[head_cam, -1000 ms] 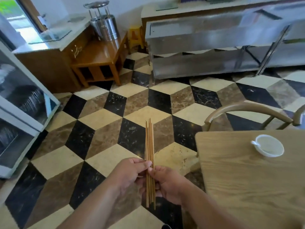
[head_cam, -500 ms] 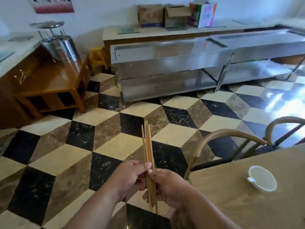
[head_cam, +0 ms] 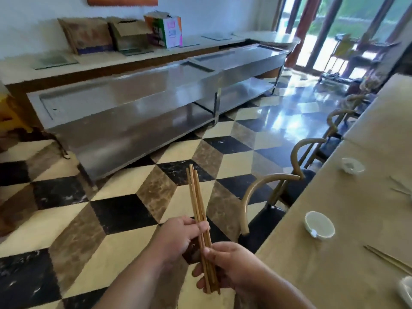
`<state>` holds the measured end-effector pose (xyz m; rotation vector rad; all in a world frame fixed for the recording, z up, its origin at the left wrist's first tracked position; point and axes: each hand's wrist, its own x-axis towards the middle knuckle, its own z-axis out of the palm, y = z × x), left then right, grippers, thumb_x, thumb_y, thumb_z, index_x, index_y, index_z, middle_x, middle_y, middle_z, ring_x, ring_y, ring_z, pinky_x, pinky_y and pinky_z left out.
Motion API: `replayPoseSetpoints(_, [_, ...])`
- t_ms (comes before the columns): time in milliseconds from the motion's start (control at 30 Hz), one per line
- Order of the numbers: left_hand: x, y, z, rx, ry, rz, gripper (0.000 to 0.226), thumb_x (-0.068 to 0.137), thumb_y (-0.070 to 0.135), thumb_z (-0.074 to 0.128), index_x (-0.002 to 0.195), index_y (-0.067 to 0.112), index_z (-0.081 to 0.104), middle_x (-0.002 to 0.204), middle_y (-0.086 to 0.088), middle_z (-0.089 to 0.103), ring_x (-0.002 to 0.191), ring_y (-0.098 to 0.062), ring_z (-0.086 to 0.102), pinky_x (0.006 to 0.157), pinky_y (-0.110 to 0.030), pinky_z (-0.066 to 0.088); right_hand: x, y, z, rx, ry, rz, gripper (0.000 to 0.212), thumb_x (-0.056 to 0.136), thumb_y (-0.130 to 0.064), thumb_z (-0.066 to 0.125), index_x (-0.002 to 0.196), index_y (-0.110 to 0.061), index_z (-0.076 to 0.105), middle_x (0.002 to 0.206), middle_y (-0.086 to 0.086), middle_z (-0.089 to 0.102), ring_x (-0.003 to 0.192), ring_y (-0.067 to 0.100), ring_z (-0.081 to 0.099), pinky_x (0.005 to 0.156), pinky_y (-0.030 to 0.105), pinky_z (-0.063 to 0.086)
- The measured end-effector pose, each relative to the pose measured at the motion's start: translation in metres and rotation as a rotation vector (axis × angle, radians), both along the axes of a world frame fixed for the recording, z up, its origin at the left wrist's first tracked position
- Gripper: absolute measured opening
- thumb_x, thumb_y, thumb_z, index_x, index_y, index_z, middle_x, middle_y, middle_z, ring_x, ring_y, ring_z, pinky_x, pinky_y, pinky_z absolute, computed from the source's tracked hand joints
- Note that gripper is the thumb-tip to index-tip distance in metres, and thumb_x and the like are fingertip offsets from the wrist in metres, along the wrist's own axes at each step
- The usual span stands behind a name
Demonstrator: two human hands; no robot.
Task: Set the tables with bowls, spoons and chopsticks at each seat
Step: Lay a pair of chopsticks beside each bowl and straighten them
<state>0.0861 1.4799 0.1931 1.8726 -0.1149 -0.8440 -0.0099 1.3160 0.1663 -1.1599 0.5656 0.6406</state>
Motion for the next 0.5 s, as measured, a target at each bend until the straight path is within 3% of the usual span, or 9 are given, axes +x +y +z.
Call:
replayPoseSetpoints(167, [0.076,-0.042,-0.005,0.054,0.06,-0.15,0.03,0.099,0.045,0.075,0.092,0.018,0.087,0.092,-0.009,0.085,0.091,-0.027,0.082,0.097,-0.049,0.062,0.046,-0.034,-0.014,-0.021,-0.062,-0.134,0.025,0.105,-0.029,0.068,0.113,-0.011,0.083,0.115,0.015,0.082,0.104,0.028,0.081,0.088,0.038,0.065])
replayPoseSetpoints(300, [0.137,-0.083,-0.021,0.101,0.03,-0.231,0.024,0.099,0.046,0.074,0.09,0.028,0.088,0.089,-0.004,0.085,0.089,-0.02,0.082,0.094,-0.044,0.063,0.104,-0.056,-0.035,-0.067,-0.121,-0.259,0.021,0.105,-0.029,0.069,0.1,-0.018,0.087,0.108,0.014,0.084,0.102,0.031,0.082,0.089,0.044,0.067])
replayPoseSetpoints(400, [0.196,-0.12,-0.034,0.119,0.048,-0.266,0.019,0.1,0.041,0.073,0.091,0.032,0.087,0.092,-0.001,0.086,0.084,-0.012,0.082,0.077,-0.027,0.065,0.165,-0.086,-0.054,-0.052,-0.149,-0.305,0.021,0.105,-0.029,0.068,0.103,-0.019,0.086,0.109,0.014,0.083,0.101,0.029,0.082,0.084,0.037,0.067])
replayPoseSetpoints(500, [0.249,-0.154,-0.032,0.142,0.011,-0.284,0.019,0.101,0.038,0.073,0.09,0.032,0.087,0.09,0.002,0.085,0.079,-0.008,0.08,0.057,-0.015,0.058,0.217,-0.116,-0.059,-0.072,-0.174,-0.309,0.02,0.106,-0.034,0.067,0.104,-0.027,0.086,0.11,0.008,0.084,0.104,0.025,0.081,0.094,0.041,0.065])
